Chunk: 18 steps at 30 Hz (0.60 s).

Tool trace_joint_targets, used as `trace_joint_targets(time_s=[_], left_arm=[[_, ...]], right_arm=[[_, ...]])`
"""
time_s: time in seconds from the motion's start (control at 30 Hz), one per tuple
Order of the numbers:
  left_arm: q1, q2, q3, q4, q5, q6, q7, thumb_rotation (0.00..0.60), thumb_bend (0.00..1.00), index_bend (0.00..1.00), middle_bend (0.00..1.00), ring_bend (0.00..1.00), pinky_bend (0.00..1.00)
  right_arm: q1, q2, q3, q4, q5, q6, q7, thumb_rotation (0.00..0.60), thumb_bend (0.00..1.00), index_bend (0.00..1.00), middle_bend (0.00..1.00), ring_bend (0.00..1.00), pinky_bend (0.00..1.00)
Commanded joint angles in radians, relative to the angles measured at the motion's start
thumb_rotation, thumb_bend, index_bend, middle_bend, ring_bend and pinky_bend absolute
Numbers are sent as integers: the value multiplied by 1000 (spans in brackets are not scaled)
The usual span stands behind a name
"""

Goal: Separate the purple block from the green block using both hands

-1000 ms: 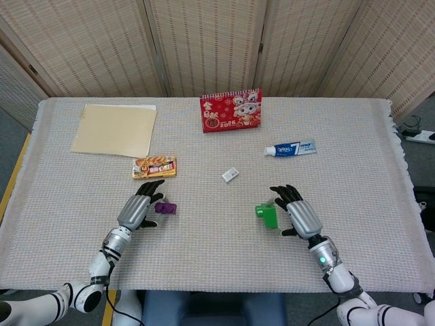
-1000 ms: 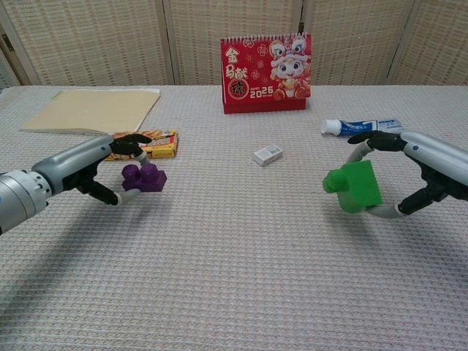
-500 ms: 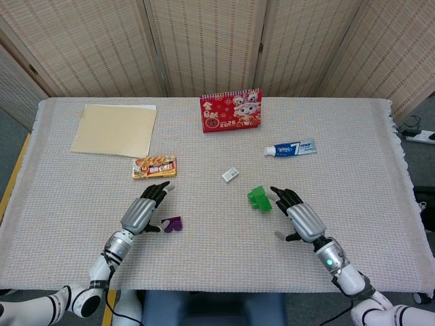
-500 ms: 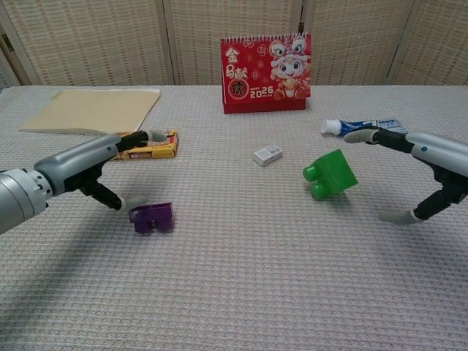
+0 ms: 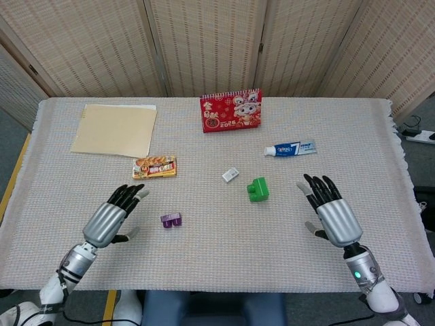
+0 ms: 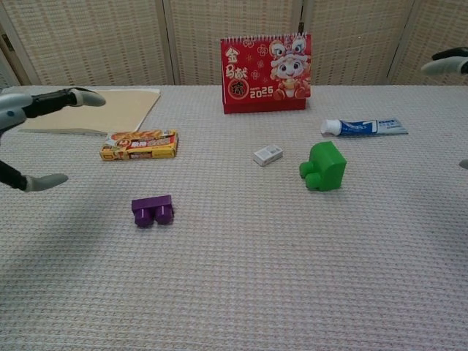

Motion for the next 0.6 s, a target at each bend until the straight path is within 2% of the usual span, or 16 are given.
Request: trace_joint_targets(time_s=[0.03,0.1,0.2,0.3,0.4,0.6], left_arm=[[135,77,61,14,10,147,80,600,368,0,0,0,0],[197,67,52,60,-25,223,117,600,368,0,0,0,0],[253,34,23,127,-84,281,151,600,369,0,0,0,0],[253,46,5,124,-104,263,143,600,370,0,0,0,0],[255,47,-11,129,-119,251,143,600,371,0,0,0,0],[253,54,-12,114,-118,211,150,600,371,0,0,0,0]], right_arm=[[-131,16,8,-26,86,152,-165,600,275,0,0,0,0],[-154,5,10,9,110,162,-142,600,275,0,0,0,0],[-172,-9,20,74,162,135,-60,600,276,0,0,0,0],[-155,23,27,77,198,57,-23,600,276,0,0,0,0],[-160,29,32,78,177,74,-15,600,276,0,0,0,0],[-175,33,22,65,143,87,-8,600,276,0,0,0,0]])
